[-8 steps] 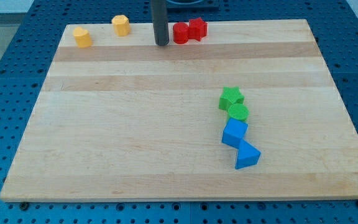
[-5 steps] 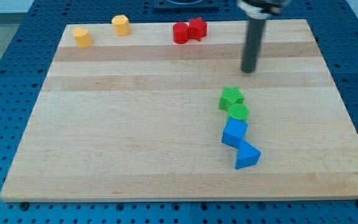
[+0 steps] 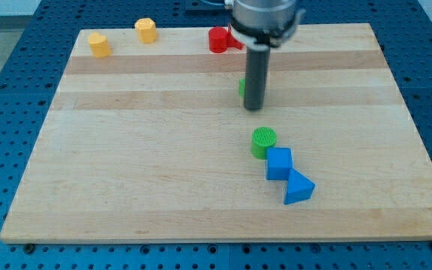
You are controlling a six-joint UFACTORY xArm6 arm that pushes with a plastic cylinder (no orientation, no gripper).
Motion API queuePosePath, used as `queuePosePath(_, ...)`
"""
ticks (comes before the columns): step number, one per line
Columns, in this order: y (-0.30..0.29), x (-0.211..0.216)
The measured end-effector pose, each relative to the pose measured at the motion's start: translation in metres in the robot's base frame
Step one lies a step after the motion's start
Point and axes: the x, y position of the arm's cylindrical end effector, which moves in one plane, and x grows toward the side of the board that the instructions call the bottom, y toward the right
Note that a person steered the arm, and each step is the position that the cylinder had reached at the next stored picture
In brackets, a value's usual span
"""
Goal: Push the green star into the red star
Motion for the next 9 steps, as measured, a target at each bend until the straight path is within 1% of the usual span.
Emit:
queuePosePath(2, 0.000, -0.007)
queuePosePath(3, -0.003, -0.040)
queuePosePath(4, -0.006, -0.026)
queuePosePath(5, -0.019, -0.025)
queuePosePath(6, -0.011, -0.039)
queuePosePath(7, 0.008, -0.033)
queuePosePath(8, 0.021, -0.042)
queuePosePath(9, 0.019, -0.072)
